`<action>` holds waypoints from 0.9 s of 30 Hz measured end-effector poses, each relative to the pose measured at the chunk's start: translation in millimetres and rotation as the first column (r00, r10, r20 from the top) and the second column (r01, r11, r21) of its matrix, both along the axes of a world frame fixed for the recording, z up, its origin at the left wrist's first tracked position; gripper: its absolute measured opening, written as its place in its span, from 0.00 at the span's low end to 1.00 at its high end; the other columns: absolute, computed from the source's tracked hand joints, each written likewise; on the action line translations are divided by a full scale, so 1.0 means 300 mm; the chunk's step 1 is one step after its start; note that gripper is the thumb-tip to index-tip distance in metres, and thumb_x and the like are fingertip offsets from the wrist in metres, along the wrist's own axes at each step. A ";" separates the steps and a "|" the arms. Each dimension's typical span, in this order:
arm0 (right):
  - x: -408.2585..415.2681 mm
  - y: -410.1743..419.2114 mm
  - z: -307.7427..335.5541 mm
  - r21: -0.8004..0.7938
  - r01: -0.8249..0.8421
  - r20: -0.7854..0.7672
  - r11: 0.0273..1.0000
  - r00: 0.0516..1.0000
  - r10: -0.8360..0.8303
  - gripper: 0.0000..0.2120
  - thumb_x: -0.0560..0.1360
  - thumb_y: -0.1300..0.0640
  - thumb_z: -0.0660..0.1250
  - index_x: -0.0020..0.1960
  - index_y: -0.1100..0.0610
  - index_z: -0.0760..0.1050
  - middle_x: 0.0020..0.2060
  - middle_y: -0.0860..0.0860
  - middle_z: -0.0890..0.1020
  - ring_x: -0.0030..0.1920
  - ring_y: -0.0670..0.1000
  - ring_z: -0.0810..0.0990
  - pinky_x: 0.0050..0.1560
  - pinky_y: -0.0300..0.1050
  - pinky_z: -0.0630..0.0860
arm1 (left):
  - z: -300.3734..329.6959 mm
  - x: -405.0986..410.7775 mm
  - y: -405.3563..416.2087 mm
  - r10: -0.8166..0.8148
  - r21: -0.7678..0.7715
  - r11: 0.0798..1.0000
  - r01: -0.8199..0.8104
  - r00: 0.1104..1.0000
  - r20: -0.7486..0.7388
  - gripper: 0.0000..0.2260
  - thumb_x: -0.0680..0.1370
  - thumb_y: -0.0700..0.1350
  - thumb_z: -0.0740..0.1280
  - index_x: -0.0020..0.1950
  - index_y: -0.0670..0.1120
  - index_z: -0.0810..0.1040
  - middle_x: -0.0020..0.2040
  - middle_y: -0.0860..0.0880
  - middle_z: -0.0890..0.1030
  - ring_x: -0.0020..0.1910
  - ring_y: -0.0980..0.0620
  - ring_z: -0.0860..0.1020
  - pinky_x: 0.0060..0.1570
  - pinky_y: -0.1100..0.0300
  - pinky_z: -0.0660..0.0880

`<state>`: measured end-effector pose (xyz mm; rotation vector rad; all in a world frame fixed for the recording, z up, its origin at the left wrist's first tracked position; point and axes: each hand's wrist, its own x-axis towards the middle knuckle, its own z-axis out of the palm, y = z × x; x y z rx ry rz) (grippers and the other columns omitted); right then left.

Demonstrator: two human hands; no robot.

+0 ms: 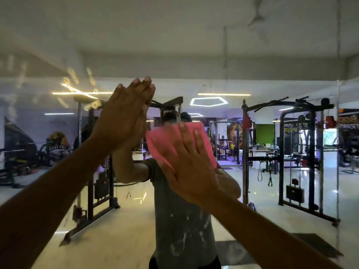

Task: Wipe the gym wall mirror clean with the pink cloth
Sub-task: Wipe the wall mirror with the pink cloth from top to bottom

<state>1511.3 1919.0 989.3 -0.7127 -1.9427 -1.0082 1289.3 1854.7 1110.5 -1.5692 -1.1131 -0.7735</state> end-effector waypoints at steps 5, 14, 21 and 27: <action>0.082 0.011 0.099 -0.043 0.103 -0.265 0.994 0.958 -0.111 0.32 0.89 0.36 0.44 0.90 0.45 0.47 0.89 0.55 0.43 0.88 0.63 0.40 0.85 0.73 0.45 | -0.004 -0.035 -0.001 -0.041 0.032 0.999 0.042 0.998 -0.058 0.27 0.89 0.49 0.51 0.88 0.48 0.56 0.89 0.48 0.54 0.88 0.47 0.52 0.86 0.42 0.47; 0.025 -0.029 -0.046 -0.044 0.129 -0.182 0.991 0.974 -0.135 0.33 0.90 0.38 0.50 0.90 0.48 0.49 0.90 0.55 0.44 0.89 0.63 0.42 0.84 0.75 0.49 | -0.035 -0.092 -0.005 -0.041 0.014 0.999 0.042 0.995 -0.093 0.28 0.89 0.51 0.53 0.89 0.46 0.55 0.89 0.45 0.53 0.88 0.44 0.50 0.86 0.42 0.46; -0.084 -0.009 0.317 -0.064 0.201 -0.437 0.978 0.875 -0.208 0.34 0.88 0.34 0.40 0.90 0.48 0.47 0.89 0.58 0.47 0.88 0.66 0.44 0.86 0.73 0.45 | -0.089 -0.072 0.043 -0.109 0.047 0.993 0.109 0.994 -0.001 0.29 0.88 0.55 0.52 0.89 0.45 0.56 0.89 0.44 0.53 0.88 0.43 0.50 0.87 0.41 0.46; 0.124 -0.004 0.168 -0.018 0.253 -0.263 0.967 0.932 -0.249 0.33 0.90 0.37 0.43 0.90 0.49 0.46 0.89 0.57 0.45 0.89 0.64 0.43 0.83 0.77 0.51 | -0.087 -0.060 0.046 -0.164 0.056 0.985 0.162 0.986 0.041 0.29 0.88 0.57 0.54 0.87 0.46 0.60 0.88 0.45 0.57 0.88 0.43 0.53 0.87 0.42 0.48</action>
